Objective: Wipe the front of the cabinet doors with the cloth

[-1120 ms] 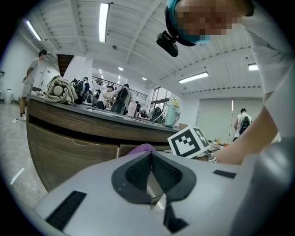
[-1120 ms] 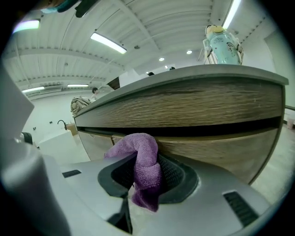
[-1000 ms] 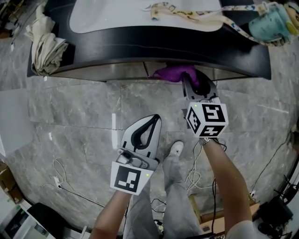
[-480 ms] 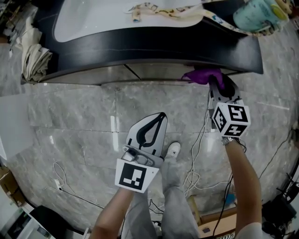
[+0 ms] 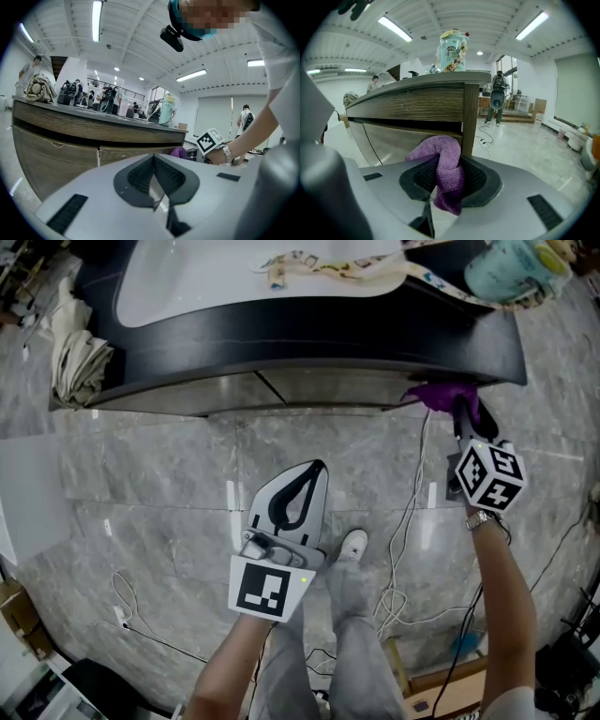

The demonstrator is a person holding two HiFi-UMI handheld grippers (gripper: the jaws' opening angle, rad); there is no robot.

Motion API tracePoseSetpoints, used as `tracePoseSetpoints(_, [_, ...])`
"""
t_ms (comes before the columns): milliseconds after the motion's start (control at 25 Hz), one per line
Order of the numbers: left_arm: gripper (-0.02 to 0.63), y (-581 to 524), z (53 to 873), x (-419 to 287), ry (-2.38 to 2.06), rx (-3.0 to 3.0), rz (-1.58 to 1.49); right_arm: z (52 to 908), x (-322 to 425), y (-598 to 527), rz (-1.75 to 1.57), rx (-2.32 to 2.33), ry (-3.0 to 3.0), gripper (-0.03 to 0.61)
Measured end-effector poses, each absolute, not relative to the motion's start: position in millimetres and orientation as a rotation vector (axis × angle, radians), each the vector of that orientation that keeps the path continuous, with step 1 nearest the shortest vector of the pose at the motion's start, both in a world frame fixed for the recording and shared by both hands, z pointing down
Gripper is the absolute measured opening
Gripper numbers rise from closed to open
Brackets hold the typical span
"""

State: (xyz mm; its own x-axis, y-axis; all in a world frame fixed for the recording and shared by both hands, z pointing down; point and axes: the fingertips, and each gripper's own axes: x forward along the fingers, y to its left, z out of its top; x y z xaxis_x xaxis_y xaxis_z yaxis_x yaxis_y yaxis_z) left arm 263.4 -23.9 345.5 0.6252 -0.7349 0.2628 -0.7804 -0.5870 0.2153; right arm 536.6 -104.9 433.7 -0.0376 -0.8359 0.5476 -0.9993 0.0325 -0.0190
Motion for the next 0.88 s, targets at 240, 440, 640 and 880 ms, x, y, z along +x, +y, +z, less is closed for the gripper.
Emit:
tracePoseSetpoints(240, [0.006, -27, 346, 228, -1.238, 2.547, 0.217, 454, 441, -97, 0.629, 1.726, -2.031, 0.118])
tracePoseSetpoints(440, [0.006, -20, 355, 189, -1.245, 2.53, 0.25, 479, 339, -96, 0.685, 1.589, -2.112, 0.118])
tracePoseSetpoints(640, [0.006, -14, 365, 146, -1.304, 2.451, 0.268, 501, 273, -111, 0.729, 1.527, -2.146, 0.118])
tracePoseSetpoints(880, [0.006, -1, 379, 110, -1.371, 2.399, 0.319, 526, 236, -132, 0.734, 1.528, -2.117, 0.118])
